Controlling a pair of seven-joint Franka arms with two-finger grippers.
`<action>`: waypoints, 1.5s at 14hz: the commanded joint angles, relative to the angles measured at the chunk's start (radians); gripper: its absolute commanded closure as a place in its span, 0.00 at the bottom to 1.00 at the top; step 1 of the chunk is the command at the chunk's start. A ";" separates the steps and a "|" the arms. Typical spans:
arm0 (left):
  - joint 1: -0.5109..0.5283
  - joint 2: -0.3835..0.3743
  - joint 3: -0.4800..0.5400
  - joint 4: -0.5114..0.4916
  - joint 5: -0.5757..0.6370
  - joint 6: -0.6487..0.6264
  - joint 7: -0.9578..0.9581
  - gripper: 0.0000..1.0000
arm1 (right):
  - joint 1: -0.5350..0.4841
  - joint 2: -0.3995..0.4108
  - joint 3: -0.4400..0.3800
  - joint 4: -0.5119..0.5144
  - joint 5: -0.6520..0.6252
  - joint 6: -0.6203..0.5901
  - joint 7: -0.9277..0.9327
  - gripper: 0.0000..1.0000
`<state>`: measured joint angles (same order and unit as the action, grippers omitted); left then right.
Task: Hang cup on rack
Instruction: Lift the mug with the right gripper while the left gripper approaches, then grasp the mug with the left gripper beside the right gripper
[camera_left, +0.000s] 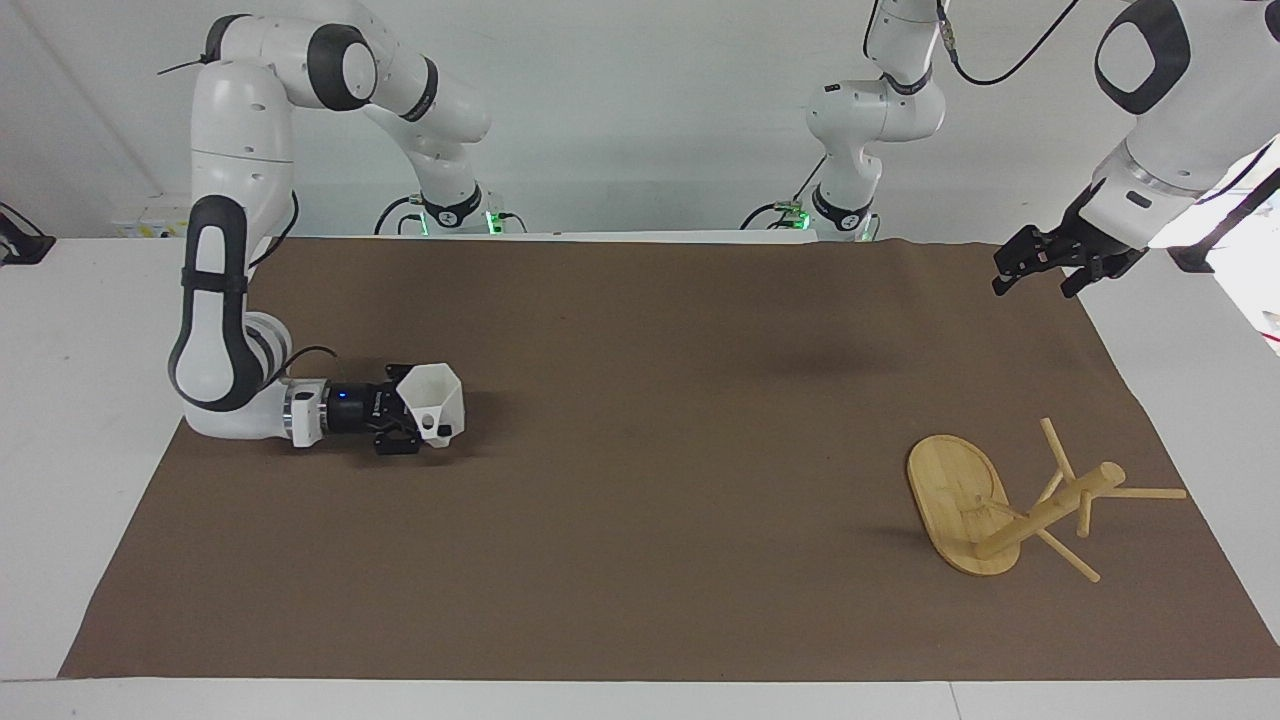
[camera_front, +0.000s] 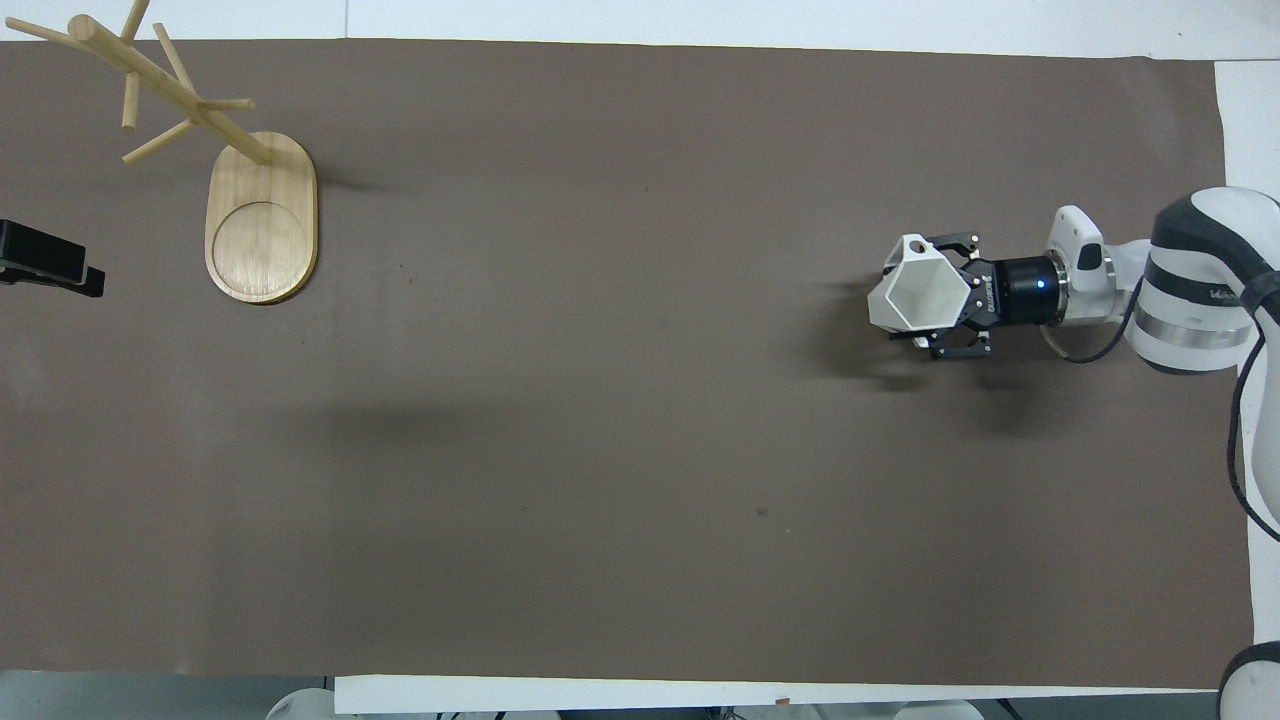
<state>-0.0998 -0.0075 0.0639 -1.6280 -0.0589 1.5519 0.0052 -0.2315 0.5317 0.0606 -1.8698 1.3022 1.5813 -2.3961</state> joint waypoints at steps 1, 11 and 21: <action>-0.111 -0.009 -0.009 -0.015 0.014 0.049 -0.192 0.00 | 0.186 -0.045 -0.001 -0.028 0.214 0.138 0.057 0.74; -0.500 0.076 -0.010 -0.015 0.054 0.249 -0.767 0.00 | 0.648 -0.076 0.001 0.020 0.549 0.592 0.170 0.74; -0.531 0.179 -0.013 -0.042 0.051 0.361 -0.875 0.15 | 0.719 -0.084 0.001 0.049 0.618 0.744 0.158 0.74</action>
<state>-0.6192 0.1752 0.0427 -1.6339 -0.0221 1.8672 -0.8232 0.4909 0.4621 0.0592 -1.8171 1.9004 2.3209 -2.2438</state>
